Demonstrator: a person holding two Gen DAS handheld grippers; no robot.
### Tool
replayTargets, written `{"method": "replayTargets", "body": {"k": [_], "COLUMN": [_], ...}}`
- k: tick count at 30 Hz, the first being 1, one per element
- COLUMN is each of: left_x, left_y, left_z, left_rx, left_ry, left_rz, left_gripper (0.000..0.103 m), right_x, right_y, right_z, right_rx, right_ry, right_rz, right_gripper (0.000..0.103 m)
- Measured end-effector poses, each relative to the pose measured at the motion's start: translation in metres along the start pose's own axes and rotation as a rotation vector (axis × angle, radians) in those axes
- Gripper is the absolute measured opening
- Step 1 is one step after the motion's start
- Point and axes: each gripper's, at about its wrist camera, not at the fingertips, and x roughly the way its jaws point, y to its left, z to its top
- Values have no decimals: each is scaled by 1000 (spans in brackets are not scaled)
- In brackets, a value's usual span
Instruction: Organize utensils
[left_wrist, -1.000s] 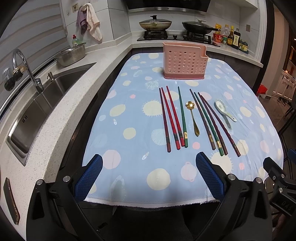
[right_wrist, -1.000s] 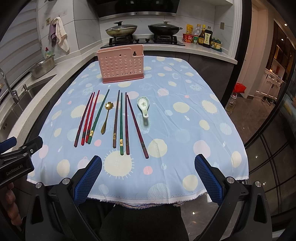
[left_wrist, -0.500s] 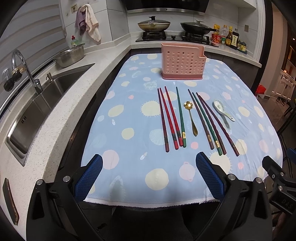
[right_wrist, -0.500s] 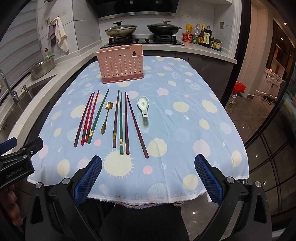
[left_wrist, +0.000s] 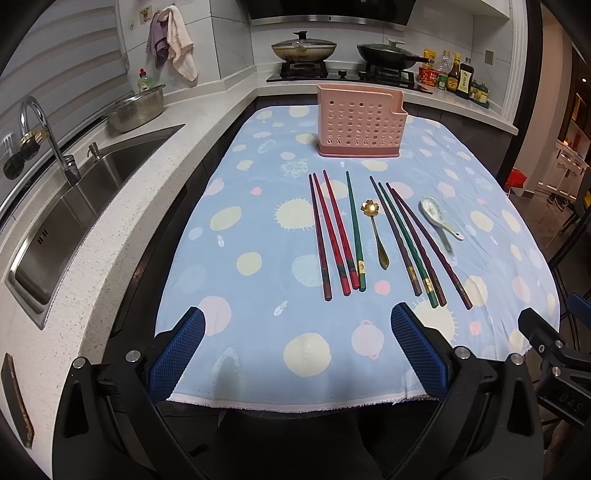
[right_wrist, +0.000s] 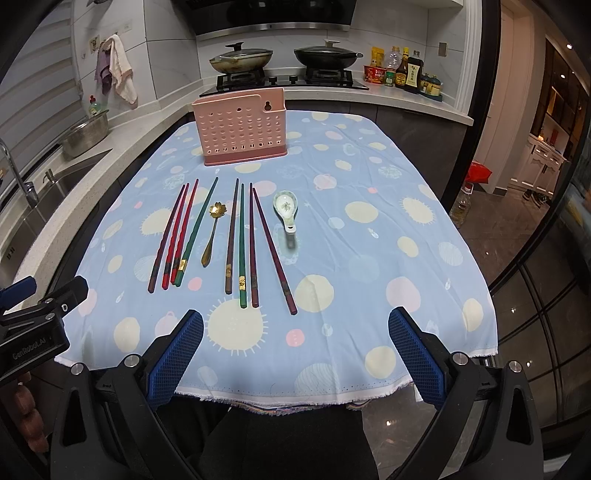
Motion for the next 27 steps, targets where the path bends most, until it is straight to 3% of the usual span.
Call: {"method": "replayTargets", "body": {"k": [27], "left_x": [4], "left_y": [6], "left_z": [0], "left_rx": [-34], "left_ry": [26], "left_rz": [12], "left_gripper": [96], "right_x": [1], "right_y": [3], "right_z": [-1], "right_rx": [-2], "right_ry": [1], "right_rz": [3], "right_gripper": [96]}}
